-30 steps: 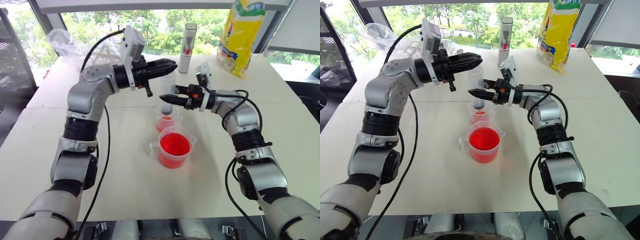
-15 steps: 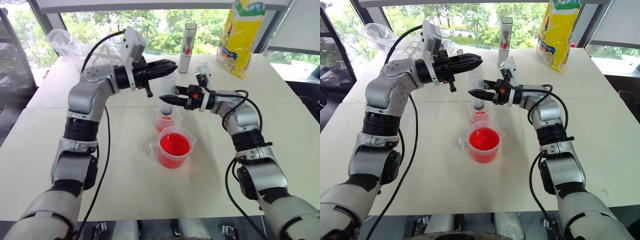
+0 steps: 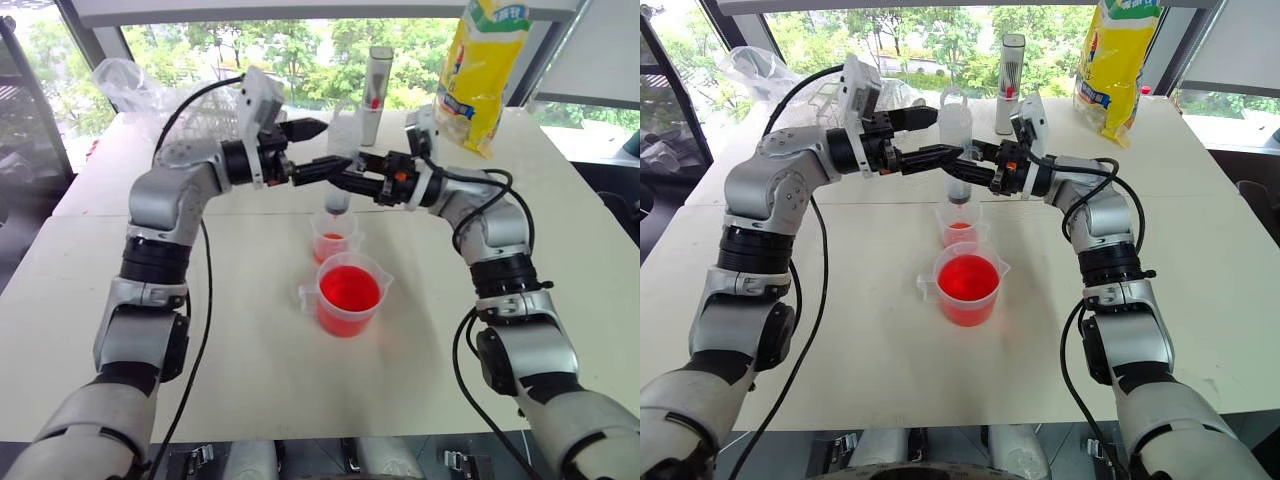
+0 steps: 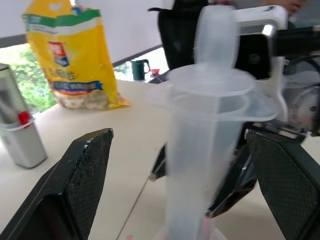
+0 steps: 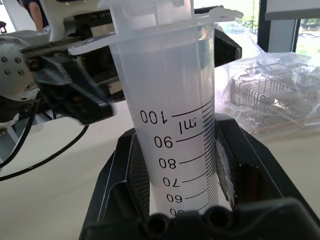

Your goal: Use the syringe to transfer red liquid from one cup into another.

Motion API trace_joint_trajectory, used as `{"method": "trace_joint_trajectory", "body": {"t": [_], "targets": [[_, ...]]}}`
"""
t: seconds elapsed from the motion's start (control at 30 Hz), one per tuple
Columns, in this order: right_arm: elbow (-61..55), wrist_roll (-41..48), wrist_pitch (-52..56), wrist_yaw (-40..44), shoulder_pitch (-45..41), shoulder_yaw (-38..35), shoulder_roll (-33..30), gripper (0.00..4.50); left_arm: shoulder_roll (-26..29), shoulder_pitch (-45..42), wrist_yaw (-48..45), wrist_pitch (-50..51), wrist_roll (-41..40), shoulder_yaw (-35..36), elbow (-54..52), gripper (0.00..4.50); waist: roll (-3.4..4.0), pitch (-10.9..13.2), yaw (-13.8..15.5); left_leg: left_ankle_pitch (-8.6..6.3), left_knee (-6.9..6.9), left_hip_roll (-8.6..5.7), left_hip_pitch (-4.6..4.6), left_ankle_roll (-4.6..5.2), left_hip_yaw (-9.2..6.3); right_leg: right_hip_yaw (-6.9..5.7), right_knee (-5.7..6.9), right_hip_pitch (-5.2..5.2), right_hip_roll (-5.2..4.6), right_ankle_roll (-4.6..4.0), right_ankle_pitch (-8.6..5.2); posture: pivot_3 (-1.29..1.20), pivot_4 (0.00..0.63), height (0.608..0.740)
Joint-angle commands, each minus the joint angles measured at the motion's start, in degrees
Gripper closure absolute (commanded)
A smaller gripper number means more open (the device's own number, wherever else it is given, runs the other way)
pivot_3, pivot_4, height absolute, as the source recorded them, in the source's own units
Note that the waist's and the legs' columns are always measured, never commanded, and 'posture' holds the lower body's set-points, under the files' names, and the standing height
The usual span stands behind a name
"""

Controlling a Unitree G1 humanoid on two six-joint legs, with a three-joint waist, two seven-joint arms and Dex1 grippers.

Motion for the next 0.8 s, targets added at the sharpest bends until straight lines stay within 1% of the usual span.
{"method": "trace_joint_trajectory", "body": {"t": [0.03,0.23,0.33,0.47,0.6,0.7,0.8], "targets": [[-2.56,1.35,-0.18,-0.12,-1.87,-1.34,0.36,3.09,2.15,-1.91,1.27,-0.40,-0.90,3.46,-0.84,0.03,0.00,0.00,0.02,0.00,0.00,0.00,0.00,0.00,0.00,0.00,0.00,0.00,0.00,0.00,0.00,0.00,0.150,0.740],[-3.45,1.44,0.41,-0.28,-0.94,-0.85,0.72,3.09,5.99,1.21,1.30,1.28,-1.96,4.83,-3.09,0.03,0.00,0.00,-0.12,0.00,-0.03,0.02,0.01,0.00,-0.01,0.00,0.00,-0.01,-0.01,0.00,0.00,0.00,0.150,0.740],[-3.65,1.17,0.39,-0.11,-0.29,-0.64,0.85,3.09,6.88,4.00,0.70,1.68,-1.57,3.60,-5.10,0.03,0.01,-0.01,0.01,0.00,-0.05,0.02,0.02,0.00,0.00,0.00,0.00,0.00,-0.03,0.00,0.00,0.00,0.150,0.740],[-4.01,1.47,2.11,-1.09,-1.16,-1.44,0.34,3.09,8.41,8.75,0.84,3.14,-2.62,4.40,-9.76,0.03,0.01,0.00,0.04,0.00,-0.03,0.02,0.00,-0.01,0.00,0.00,0.00,0.00,-0.07,0.00,0.00,0.00,0.150,0.740],[-4.69,-3.58,5.92,-5.61,-3.15,0.99,-2.52,3.09,9.10,10.75,1.12,3.57,-3.07,4.74,-11.90,0.03,0.01,-0.01,0.08,0.00,-0.02,0.03,-0.02,-0.01,-0.01,0.01,-0.01,0.00,-0.10,0.00,0.00,0.00,0.150,0.740],[-8.89,-0.04,19.06,-8.95,-6.02,-1.03,-4.69,3.09,9.35,12.38,1.69,3.96,-3.65,4.90,-13.62,0.03,0.02,0.00,0.07,0.00,-0.04,0.04,-0.02,-0.01,0.00,0.04,-0.01,-0.01,-0.10,0.00,0.00,0.00,0.150,0.740],[-11.70,0.66,31.79,-13.01,-9.32,-1.44,-7.77,3.09,8.98,13.70,2.46,4.05,-4.03,5.06,-14.80,0.03,0.02,0.00,-0.04,0.00,-0.05,0.07,-0.02,0.00,0.01,0.08,0.00,-0.07,-0.10,-0.01,0.00,0.00,0.150,0.740]]}}
